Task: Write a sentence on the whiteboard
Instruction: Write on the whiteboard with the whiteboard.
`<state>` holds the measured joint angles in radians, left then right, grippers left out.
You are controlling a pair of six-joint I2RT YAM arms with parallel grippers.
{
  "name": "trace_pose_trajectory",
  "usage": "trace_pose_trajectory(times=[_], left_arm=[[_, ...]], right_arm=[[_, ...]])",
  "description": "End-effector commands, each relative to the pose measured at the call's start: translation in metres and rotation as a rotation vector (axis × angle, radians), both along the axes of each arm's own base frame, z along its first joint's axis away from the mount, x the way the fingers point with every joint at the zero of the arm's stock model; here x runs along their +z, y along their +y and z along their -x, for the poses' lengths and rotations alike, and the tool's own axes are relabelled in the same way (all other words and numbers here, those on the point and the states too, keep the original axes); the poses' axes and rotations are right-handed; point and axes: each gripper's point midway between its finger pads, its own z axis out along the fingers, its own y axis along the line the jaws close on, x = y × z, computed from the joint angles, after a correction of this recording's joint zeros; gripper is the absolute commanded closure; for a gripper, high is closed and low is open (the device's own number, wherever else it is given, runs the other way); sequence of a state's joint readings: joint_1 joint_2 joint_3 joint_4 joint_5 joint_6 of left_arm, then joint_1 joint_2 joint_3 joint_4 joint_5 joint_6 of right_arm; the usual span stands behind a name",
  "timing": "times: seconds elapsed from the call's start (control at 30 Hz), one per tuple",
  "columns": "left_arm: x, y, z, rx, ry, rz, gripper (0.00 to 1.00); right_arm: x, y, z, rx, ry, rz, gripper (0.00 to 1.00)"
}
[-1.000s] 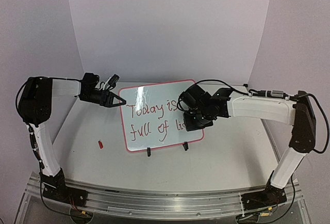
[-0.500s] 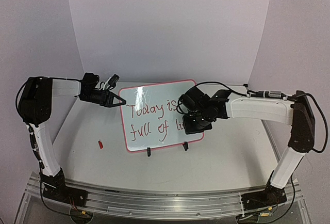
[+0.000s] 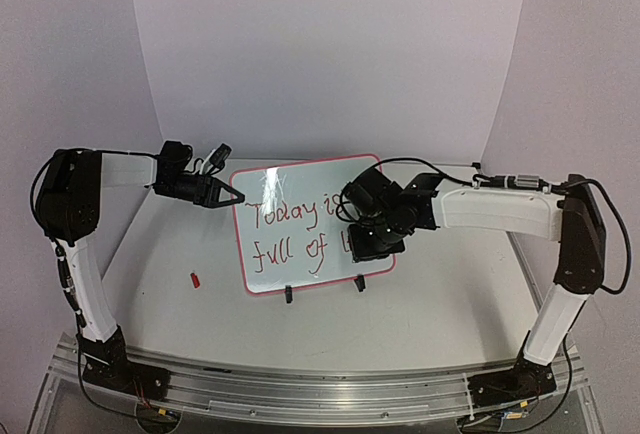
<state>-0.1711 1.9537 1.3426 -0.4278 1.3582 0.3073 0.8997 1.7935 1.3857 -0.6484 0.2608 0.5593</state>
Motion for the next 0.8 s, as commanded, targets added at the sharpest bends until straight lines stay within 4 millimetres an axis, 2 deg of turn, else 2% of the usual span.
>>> trace_pose_trajectory(times=[0.0,0.13,0.33,0.5,0.67,0.77], left_arm=[[-0.035,-0.008,-0.005,0.014,-0.040,-0.116,1.00],[-0.035,-0.008,-0.006,0.015,-0.041,-0.119,1.00],[-0.037,-0.008,-0.006,0.013,-0.035,-0.119,1.00],[-0.036,-0.008,-0.006,0.013,-0.037,-0.117,1.00],[-0.036,-0.008,-0.006,0.014,-0.036,-0.119,1.00],[-0.036,-0.008,-0.006,0.014,-0.038,-0.121,1.00]], right_arm=[[0.025,0.012,-0.019,-0.014,-0.092,-0.084,1.00],[0.039,0.005,-0.005,0.001,-0.078,-0.122,1.00],[0.069,0.004,0.011,0.045,-0.082,-0.214,1.00],[0.085,-0.009,-0.002,0.018,-0.157,-0.194,1.00],[0.086,-0.031,-0.025,-0.062,-0.228,-0.121,1.00],[0.086,-0.035,-0.033,-0.081,-0.248,-0.099,1.00]])
